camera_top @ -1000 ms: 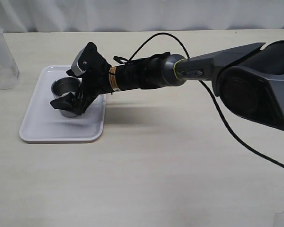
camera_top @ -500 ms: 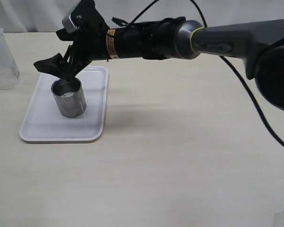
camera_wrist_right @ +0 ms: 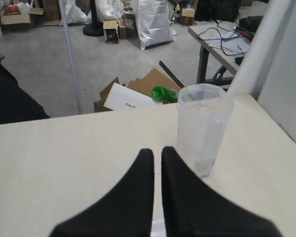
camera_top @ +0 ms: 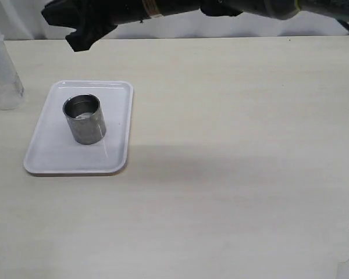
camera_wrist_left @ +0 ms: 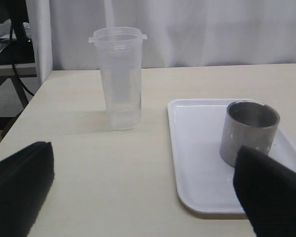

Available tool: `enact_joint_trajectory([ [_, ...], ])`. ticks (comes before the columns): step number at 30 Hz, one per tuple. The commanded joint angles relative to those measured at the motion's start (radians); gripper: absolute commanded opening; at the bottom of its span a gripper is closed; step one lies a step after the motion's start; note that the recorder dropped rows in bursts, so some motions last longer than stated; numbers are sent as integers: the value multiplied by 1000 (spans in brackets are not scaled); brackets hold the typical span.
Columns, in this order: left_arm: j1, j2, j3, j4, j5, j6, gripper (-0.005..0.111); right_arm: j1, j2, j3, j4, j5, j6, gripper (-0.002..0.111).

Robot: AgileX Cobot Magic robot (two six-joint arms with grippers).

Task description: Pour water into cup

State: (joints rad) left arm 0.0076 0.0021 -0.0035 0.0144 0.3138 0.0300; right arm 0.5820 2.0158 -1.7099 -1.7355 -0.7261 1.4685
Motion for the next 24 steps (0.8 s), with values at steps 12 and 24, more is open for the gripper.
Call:
enact_joint_trajectory([
  [12,-8,-2,4,-1,-9,-1,92,-3,-329,306,-9,132,-72,4],
  [24,-8,-2,4,-1,-9,-1,92,-3,-866,670,-9,399,-97,4],
])
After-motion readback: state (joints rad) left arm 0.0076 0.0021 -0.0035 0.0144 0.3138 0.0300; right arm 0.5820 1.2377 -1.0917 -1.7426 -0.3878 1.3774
